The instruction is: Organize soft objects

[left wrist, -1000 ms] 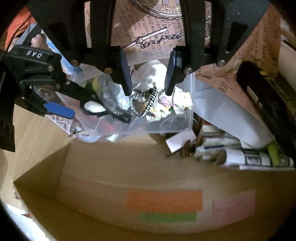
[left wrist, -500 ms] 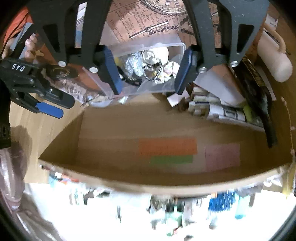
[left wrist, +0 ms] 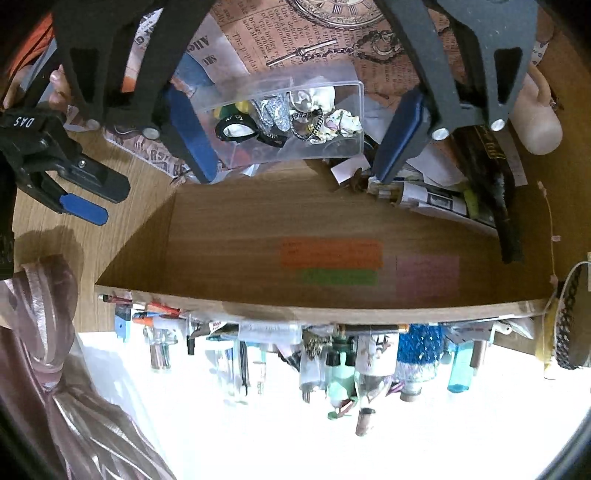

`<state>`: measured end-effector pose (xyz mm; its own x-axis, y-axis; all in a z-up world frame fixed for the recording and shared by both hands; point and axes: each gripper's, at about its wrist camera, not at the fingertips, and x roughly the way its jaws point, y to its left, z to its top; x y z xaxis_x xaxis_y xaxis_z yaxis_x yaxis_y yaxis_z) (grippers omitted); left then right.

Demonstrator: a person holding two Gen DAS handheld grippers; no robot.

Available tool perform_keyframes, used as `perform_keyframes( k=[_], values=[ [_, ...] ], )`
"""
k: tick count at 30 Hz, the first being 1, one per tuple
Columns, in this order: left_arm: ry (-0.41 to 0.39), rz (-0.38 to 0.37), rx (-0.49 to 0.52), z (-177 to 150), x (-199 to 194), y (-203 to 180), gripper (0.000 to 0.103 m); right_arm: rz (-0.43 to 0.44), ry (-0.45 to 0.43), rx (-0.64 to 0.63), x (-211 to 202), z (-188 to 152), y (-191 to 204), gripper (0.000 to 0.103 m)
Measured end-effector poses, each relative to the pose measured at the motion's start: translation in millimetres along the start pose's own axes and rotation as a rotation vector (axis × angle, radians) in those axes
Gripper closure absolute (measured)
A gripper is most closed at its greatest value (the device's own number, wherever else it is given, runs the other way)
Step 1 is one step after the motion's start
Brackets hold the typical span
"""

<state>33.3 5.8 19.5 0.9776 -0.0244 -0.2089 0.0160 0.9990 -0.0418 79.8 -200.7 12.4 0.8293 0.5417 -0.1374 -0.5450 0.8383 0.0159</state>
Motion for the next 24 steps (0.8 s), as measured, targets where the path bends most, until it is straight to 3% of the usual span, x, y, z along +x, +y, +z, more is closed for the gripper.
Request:
perform_keyframes(
  k=[7, 24],
  values=[
    [-0.028, -0.004, 0.003, 1, -14, -3, 0.004, 0.000, -0.011, -0.001, -6, -1, 7, 0.000],
    [-0.014, 0.000, 0.007, -3, -15, -6, 0.001, -0.008, -0.002, 0.011, -10, -5, 10, 0.000]
  ],
)
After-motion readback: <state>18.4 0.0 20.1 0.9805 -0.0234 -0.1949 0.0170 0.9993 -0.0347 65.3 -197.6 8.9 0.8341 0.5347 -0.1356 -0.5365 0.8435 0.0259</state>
